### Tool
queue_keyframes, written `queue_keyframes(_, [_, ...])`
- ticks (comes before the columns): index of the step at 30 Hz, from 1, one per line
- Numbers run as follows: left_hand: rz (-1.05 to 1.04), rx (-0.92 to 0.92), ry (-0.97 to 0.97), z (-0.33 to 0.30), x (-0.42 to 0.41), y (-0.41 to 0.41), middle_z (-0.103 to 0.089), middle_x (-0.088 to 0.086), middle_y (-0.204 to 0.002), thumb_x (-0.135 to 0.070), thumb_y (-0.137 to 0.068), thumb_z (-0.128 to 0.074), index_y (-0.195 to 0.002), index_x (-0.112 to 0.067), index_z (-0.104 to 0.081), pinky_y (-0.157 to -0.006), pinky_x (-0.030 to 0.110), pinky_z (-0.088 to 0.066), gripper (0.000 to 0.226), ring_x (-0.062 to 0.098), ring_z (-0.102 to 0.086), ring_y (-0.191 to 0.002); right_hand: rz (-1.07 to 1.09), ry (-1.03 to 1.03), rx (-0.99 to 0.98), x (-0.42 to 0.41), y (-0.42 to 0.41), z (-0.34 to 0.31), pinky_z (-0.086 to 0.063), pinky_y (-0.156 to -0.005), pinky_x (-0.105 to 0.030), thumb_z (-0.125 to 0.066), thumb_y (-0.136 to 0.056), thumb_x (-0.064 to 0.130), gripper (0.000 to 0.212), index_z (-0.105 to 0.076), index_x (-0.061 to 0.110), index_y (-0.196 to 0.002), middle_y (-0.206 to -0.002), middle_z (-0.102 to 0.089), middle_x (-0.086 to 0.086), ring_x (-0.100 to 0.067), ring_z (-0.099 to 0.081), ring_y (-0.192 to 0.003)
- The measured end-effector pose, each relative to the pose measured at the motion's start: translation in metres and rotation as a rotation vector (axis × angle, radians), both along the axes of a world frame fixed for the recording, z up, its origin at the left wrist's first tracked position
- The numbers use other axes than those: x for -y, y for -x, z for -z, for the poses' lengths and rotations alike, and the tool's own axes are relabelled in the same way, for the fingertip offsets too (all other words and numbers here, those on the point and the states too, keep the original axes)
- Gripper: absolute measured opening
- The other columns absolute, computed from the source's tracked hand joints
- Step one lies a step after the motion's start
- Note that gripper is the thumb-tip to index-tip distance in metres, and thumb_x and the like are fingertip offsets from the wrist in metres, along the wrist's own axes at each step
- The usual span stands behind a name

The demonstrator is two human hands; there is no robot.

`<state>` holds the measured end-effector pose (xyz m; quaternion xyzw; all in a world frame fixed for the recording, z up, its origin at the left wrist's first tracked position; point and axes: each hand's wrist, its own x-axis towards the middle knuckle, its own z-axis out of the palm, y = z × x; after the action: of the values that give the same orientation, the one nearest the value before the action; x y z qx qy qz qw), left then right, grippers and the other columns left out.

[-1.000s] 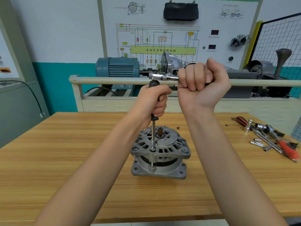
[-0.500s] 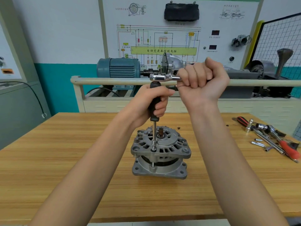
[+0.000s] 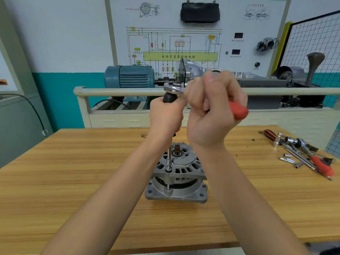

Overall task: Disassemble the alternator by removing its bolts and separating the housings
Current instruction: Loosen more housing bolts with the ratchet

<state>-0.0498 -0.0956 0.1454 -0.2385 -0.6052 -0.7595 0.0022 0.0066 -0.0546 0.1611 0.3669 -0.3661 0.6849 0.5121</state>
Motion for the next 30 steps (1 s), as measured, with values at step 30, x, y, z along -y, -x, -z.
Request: queue_keyframes(30, [0.293, -0.03, 0.045, 0.001, 0.014, 0.013, -0.026, -0.007, -0.04, 0.002, -0.084, -0.058, -0.055, -0.018, -0.033, -0.038, 0.017, -0.02, 0.043, 0.01, -0.02, -0.034, -0.266, 0.048, 0.099, -0.023, 0.0, -0.011, -0.019, -0.044, -0.025, -0.041, -0.081, 0.002, 0.047, -0.033, 0.021, -0.039, -0.034, -0.027, 0.006, -0.009, -0.018, -0.035])
